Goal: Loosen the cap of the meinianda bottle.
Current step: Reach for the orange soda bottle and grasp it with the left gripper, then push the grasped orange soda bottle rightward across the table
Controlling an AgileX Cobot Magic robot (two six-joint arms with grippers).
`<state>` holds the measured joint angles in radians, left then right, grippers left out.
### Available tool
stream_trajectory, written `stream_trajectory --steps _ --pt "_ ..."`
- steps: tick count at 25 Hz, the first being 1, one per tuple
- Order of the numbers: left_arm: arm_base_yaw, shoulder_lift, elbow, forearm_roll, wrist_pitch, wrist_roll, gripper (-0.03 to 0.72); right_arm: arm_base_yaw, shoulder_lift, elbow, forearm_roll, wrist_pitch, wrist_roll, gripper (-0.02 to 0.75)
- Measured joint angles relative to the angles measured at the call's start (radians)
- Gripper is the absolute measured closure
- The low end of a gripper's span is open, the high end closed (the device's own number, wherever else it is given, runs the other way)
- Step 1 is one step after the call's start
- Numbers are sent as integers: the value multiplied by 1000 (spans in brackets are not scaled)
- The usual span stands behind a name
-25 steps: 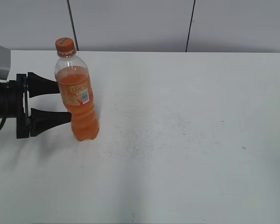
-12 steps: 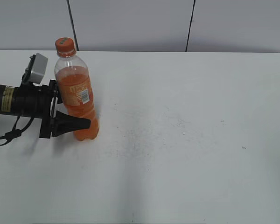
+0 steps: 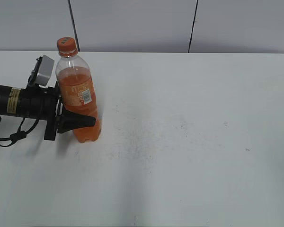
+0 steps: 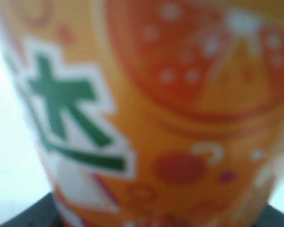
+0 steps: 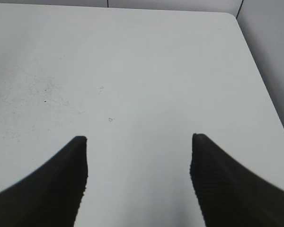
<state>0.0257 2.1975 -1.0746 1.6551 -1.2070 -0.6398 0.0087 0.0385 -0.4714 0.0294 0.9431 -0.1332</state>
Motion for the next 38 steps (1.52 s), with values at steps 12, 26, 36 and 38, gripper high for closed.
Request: stream_trajectory --steps 12,26,36,38 --pt "-166 -17 -34 -29 48 -15 292 0 0 0 0 0 0 227" --pt "-384 35 -176 -181 91 -19 292 0 0 0 0 0 0 227" --pt "-383 89 -183 -211 136 -9 292 0 0 0 0 0 0 227" --pt "-383 96 -186 -216 131 -7 292 0 0 0 0 0 0 227"
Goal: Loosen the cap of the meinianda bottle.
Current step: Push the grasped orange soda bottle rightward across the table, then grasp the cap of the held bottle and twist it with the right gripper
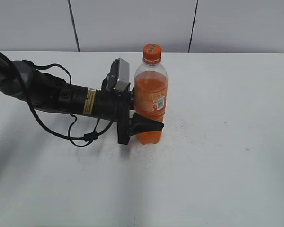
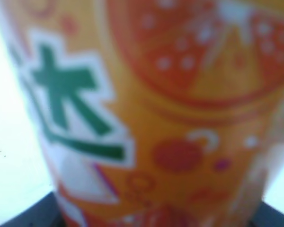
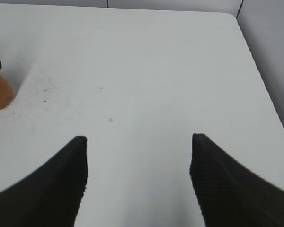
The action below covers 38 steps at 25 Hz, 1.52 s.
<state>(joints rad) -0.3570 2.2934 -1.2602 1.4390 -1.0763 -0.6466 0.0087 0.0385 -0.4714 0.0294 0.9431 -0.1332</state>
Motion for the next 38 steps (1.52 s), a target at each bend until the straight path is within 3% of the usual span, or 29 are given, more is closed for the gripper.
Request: stream_trajectory --steps 16,22,26,38 --pt "0 14 -1 -15 -32 7 292 0 0 0 0 -7 0 227" --pt "0 15 -1 -13 -34 7 292 0 29 37 20 -163 25 227" --pt "0 16 -1 -12 -39 7 292 0 154 6 48 -124 30 227" --pt "0 23 -1 -14 -56 7 292 0 667 -333 62 -85 -34 227"
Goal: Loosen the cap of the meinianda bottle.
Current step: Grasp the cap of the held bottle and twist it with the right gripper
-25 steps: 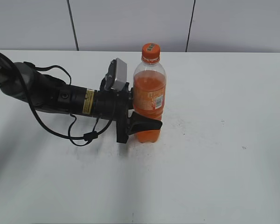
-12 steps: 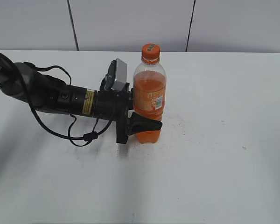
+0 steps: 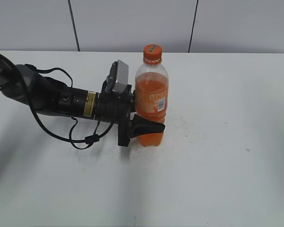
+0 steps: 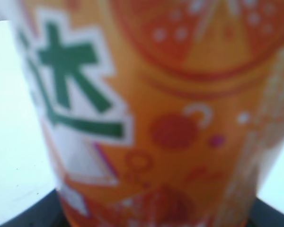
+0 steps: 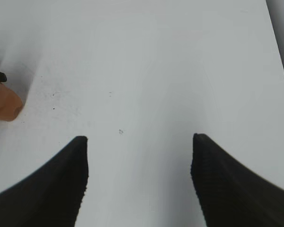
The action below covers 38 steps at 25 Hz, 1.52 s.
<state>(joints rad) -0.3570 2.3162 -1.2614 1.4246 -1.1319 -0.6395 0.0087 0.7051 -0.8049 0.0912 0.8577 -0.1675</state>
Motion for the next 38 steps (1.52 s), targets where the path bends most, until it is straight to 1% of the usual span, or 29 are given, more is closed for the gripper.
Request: stream_trajectory --steps 4,7,11,15,17,21,23,26,29,35,38 --pt "0 0 0 -1 -1 0 292 0 229 -152 4 23 5 227" --pt "0 0 0 -2 -1 0 292 0 382 -305 7 77 10 227" --pt "0 0 0 -2 0 0 292 0 603 -508 14 167 12 227" --pt "0 0 0 -3 0 0 292 0 819 -729 17 305 32 227" --pt "0 0 0 -3 0 0 292 0 923 -833 17 337 52 227" --pt "0 0 0 -3 -1 0 292 0 1043 -946 16 348 110 227" --pt "0 0 0 -3 -1 0 292 0 1062 -965 19 350 142 227" --pt "0 0 0 -3 -1 0 292 12 1066 -975 64 353 200 227" --pt "0 0 0 -3 -1 0 292 68 1067 -976 103 353 249 227" --pt "-1 0 0 -3 0 0 292 287 1070 -1005 126 354 342 227" --pt "-1 0 0 -2 0 0 292 397 1070 -1015 113 354 389 227"
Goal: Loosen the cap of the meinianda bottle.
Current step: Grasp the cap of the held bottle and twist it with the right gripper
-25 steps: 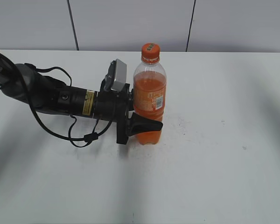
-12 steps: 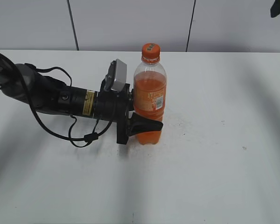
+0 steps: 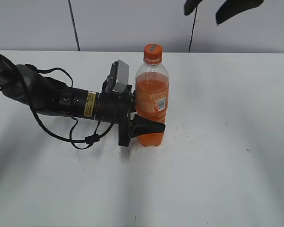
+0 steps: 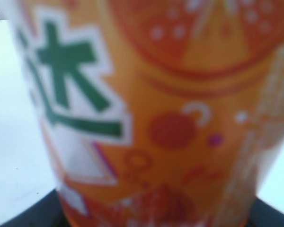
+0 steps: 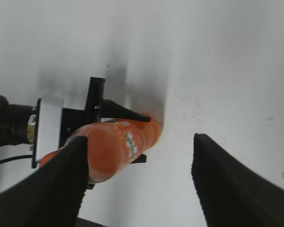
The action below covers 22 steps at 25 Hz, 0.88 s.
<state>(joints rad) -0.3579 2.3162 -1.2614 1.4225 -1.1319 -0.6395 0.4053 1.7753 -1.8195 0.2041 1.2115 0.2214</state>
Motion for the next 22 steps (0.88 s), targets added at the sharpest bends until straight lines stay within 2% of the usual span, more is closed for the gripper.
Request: stream_trajectory --steps 5,10,22 --pt "0 0 0 0 0 0 292 122 0 0 -65 1 95 227" --pt "0 0 0 0 1 0 292 185 2 0 -124 3 178 227" --pt "0 0 0 1 2 0 292 231 59 -1 -131 5 259 227"
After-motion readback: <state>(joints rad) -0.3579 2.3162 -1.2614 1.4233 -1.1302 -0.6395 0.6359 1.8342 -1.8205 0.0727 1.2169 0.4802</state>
